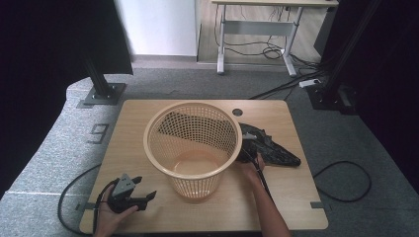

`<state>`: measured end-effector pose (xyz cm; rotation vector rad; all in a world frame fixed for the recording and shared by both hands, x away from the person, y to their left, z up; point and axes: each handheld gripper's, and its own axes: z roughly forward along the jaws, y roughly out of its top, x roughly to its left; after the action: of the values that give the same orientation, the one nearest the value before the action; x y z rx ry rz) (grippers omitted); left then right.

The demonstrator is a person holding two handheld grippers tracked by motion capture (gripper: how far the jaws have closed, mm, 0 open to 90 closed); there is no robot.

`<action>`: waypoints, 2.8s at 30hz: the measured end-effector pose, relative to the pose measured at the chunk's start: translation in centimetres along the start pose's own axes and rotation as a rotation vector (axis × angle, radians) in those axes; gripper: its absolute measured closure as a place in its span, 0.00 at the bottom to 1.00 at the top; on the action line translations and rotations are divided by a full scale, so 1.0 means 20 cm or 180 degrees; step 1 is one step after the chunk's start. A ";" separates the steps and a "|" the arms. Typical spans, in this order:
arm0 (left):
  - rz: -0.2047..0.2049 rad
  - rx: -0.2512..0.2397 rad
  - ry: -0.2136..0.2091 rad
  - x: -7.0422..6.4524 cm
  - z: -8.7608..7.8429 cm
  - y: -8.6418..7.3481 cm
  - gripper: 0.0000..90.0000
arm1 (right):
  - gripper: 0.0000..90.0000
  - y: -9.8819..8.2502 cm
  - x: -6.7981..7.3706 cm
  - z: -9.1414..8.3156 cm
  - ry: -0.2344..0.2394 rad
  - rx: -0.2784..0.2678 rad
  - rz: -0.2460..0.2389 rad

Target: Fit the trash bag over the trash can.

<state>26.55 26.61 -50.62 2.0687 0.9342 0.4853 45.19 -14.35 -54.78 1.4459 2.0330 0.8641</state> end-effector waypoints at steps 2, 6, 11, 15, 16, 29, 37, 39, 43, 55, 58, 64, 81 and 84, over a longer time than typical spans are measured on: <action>0.0007 -0.0059 0.0018 0.00 -0.02 0.00 0.24 | 0.60 0.00 0.00 -0.01 0.0021 -0.0006 -0.0057; -0.0006 -0.0108 0.0055 -0.01 -0.04 0.00 0.25 | 0.83 0.01 -0.01 -0.02 0.0214 0.0066 -0.0144; -0.0072 -0.0121 0.0144 0.00 -0.05 -0.02 0.25 | 0.97 -0.03 -0.07 -0.08 0.0424 0.0131 -0.0063; -0.0074 -0.0152 0.0171 -0.01 -0.06 -0.02 0.25 | 0.97 -0.09 -0.10 -0.19 0.0489 0.0056 -0.0121; -0.0074 -0.0159 0.0179 -0.01 -0.06 -0.02 0.25 | 0.97 -0.11 -0.10 -0.22 0.0502 0.0025 -0.0161; -0.0090 -0.0124 0.0225 -0.03 -0.05 -0.03 0.26 | 0.97 -0.50 -0.14 -0.59 0.0745 -0.0233 0.0040; -0.0142 -0.0108 0.0258 -0.02 -0.05 -0.05 0.26 | 0.95 -0.61 -0.19 -0.76 0.0690 -0.0250 -0.0161; -0.0163 -0.0121 0.0287 -0.01 -0.06 -0.06 0.26 | 0.94 -0.65 -0.21 -0.79 0.0634 -0.0189 -0.0245; -0.0167 -0.0137 0.0296 -0.01 -0.07 -0.06 0.26 | 0.90 -0.68 -0.22 -0.81 0.0647 -0.0157 -0.0210; -0.0188 -0.0137 0.0319 0.00 -0.08 -0.06 0.26 | 0.27 -0.43 -0.04 -0.73 0.0686 -0.0509 -0.0343; -0.0199 -0.0133 0.0316 0.00 -0.07 -0.06 0.26 | 0.22 -0.34 -0.01 -0.60 0.0668 -0.0382 -0.0247; -0.0156 -0.0053 0.0335 0.00 -0.06 -0.07 0.26 | 0.18 -0.29 0.03 -0.39 0.0363 -0.0107 -0.0213; -0.0153 -0.0039 0.0344 0.00 -0.06 -0.06 0.27 | 0.58 -0.33 0.00 -0.33 0.0306 -0.0168 -0.0130; -0.0153 -0.0027 0.0337 0.00 -0.06 -0.06 0.27 | 0.71 -0.34 -0.01 -0.34 0.0406 -0.0195 -0.0226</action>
<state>25.27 27.69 -50.90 2.0241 1.0395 0.5768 36.13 -17.67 -55.24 1.3075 2.1175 1.0026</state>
